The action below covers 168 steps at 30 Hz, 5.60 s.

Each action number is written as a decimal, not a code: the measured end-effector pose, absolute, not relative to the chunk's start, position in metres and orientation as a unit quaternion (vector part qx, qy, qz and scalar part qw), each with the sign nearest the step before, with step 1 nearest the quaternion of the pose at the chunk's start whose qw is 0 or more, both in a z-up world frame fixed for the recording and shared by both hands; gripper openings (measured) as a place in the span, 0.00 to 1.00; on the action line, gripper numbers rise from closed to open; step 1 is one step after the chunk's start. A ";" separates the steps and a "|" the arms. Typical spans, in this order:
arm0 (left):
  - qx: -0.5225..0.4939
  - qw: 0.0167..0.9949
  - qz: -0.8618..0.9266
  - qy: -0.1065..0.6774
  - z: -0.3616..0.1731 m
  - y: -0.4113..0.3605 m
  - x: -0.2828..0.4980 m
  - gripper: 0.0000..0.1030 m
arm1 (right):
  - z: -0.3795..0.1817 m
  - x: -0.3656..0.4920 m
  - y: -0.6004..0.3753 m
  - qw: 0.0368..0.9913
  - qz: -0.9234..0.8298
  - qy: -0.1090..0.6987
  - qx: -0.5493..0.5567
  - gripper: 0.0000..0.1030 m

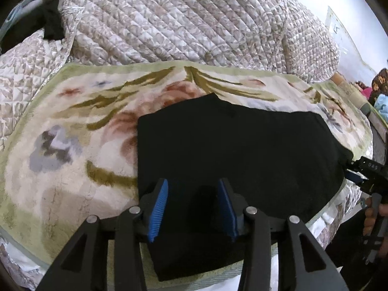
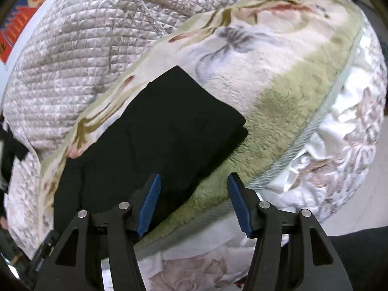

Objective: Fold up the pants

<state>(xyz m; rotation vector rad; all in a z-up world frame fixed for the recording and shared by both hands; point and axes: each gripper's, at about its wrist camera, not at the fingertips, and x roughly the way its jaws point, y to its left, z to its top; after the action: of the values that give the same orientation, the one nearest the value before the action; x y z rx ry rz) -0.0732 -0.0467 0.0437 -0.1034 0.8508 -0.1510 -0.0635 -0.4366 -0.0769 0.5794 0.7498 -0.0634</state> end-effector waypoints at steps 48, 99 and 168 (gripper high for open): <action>-0.164 0.907 0.059 0.384 0.051 0.074 -0.093 0.52 | -0.017 -0.030 -0.167 0.883 0.309 0.352 0.042 0.21; -0.102 0.897 -0.092 0.420 0.076 -0.028 -0.018 0.52 | -0.008 0.005 -0.228 0.902 0.230 0.365 0.011 0.36; -0.071 0.910 -0.065 0.404 0.059 -0.022 -0.063 0.25 | -0.038 -0.028 -0.236 0.913 0.216 0.345 -0.010 0.45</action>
<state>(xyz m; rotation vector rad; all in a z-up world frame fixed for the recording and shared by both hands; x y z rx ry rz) -0.0630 -0.0220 0.0593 -0.1464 0.8337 -0.1336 -0.0279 -0.2360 -0.0381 -0.0215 0.7116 0.4454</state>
